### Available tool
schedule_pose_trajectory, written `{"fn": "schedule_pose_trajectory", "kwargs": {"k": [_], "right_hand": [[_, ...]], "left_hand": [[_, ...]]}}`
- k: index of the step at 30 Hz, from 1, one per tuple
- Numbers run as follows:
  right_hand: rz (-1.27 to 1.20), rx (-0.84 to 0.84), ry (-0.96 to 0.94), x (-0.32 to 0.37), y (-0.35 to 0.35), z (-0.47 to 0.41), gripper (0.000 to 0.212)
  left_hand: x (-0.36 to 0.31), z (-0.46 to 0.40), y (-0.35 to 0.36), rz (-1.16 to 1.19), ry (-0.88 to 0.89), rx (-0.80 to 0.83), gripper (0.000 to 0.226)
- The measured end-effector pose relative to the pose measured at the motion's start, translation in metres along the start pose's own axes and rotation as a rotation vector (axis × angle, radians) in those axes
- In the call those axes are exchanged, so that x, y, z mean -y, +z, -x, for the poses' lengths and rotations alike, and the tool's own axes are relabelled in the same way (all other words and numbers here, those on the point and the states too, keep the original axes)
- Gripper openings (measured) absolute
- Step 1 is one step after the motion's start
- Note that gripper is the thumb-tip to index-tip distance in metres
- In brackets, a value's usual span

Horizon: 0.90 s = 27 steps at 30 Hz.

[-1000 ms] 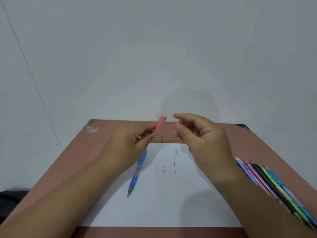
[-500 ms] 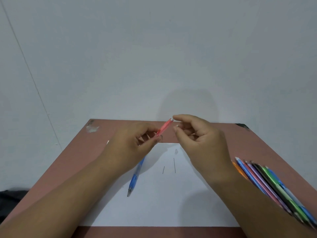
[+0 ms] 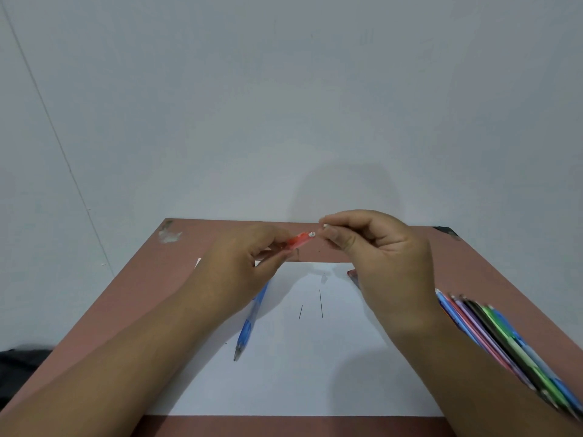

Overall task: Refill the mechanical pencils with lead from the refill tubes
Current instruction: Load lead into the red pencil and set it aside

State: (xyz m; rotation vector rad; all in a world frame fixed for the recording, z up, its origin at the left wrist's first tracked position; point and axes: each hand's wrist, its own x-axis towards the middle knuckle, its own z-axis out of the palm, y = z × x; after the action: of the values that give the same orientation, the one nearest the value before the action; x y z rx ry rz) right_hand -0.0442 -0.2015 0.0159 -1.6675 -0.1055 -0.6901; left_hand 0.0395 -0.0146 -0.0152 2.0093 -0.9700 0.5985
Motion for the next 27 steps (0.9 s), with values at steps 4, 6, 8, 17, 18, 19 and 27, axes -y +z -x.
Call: {"fn": "schedule_pose_trajectory", "kwargs": {"k": [4,6,8,17,18,19,27], "right_hand": [[-0.032,0.038,-0.021,0.0009,0.0027,0.0006,0.017],[-0.037,0.050,-0.028,0.0015,0.0033,0.0010,0.018],[-0.037,0.057,-0.027,0.0022,0.0032,0.0010,0.020],[0.031,0.044,-0.051,0.0010,0.0021,0.0005,0.027],[0.045,0.044,-0.054,0.0012,0.0021,0.0002,0.027],[0.059,0.046,-0.055,0.0012,0.0019,0.0000,0.026],[0.162,0.042,-0.057,-0.0009,-0.0011,-0.0025,0.024]], "left_hand": [[0.0012,0.0010,0.0011,0.009,-0.003,-0.004,0.028],[0.0021,0.0009,0.0007,0.005,-0.007,0.007,0.026],[0.0026,0.0006,0.0003,0.003,-0.009,0.013,0.027],[0.0010,0.0006,-0.0026,-0.008,0.009,0.024,0.027],[0.0017,0.0007,-0.0026,-0.010,0.006,0.024,0.026],[0.0024,0.0006,-0.0025,-0.012,0.000,0.028,0.025],[0.0065,0.0005,-0.0035,-0.115,0.031,0.034,0.020]]}}
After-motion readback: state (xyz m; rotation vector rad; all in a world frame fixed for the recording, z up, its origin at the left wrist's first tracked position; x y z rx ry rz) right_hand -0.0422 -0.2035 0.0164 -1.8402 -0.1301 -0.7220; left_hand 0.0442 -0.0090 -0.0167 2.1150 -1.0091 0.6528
